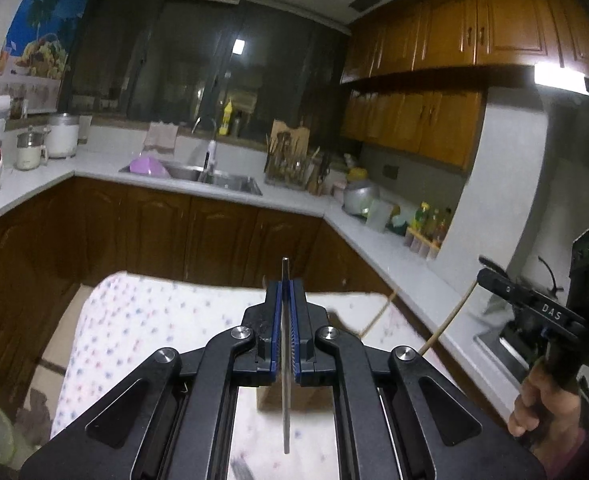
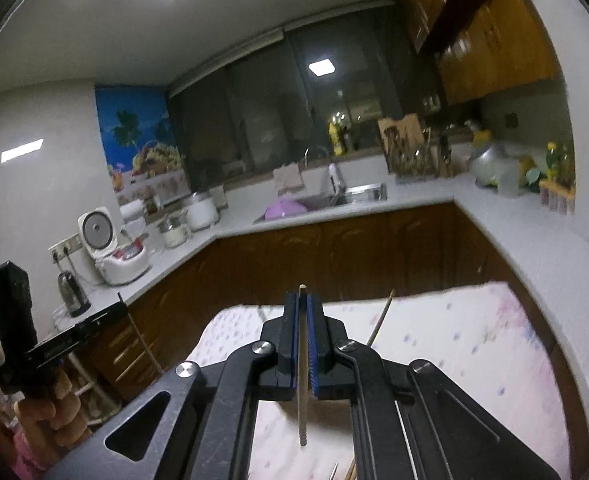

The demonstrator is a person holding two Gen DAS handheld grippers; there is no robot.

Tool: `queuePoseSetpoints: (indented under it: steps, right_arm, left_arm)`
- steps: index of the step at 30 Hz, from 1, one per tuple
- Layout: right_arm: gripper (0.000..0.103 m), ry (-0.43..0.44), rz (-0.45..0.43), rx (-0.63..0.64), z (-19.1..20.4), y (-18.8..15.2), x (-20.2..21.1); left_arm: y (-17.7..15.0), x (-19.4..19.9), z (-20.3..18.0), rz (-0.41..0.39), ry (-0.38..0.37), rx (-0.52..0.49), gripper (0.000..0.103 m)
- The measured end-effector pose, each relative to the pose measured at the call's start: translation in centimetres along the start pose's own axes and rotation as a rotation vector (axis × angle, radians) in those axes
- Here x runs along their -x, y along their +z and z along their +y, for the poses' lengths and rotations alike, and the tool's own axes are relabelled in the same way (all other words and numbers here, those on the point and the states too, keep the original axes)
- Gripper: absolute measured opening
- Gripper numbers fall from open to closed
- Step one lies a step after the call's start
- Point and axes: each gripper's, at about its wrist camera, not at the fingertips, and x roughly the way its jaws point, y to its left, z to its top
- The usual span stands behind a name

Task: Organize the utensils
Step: 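Lift both held chopsticks and carry them over the wooden holder, then lower the chopsticks into the holder and open both tools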

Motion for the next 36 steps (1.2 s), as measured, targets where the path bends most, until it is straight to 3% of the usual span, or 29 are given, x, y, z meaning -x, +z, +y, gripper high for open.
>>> queuePoseSetpoints:
  steps: [7,12,23,31,36]
  right_arm:
    - [0.004,-0.045,-0.046,-0.011,-1.8,3.3,-2.4]
    - [0.004,-0.071,-0.038,-0.014,-3.0,3.4,-4.8]
    - [0.004,-0.081,0.029,-0.08,-6.0,-0.9,-8.7]
    - [0.004,-0.089,0.1,-0.098,-6.6,-4.1,-10.4]
    - [0.004,-0.093,0.102,-0.097,-6.7,-3.9,-10.4]
  left_arm:
    - [3.3,-4.4,-0.7,-0.057,0.022,0.021,0.003]
    - [3.4,-8.2,-0.9,-0.067,0.048,0.03,0.003]
    - [-1.4,-14.8,-0.7,-0.002,0.102,0.031,0.003]
    - [-4.6,-16.3,0.0,0.065,0.126,0.022,0.003]
    - [-5.6,-16.8,0.5,0.095,0.135,0.021,0.004]
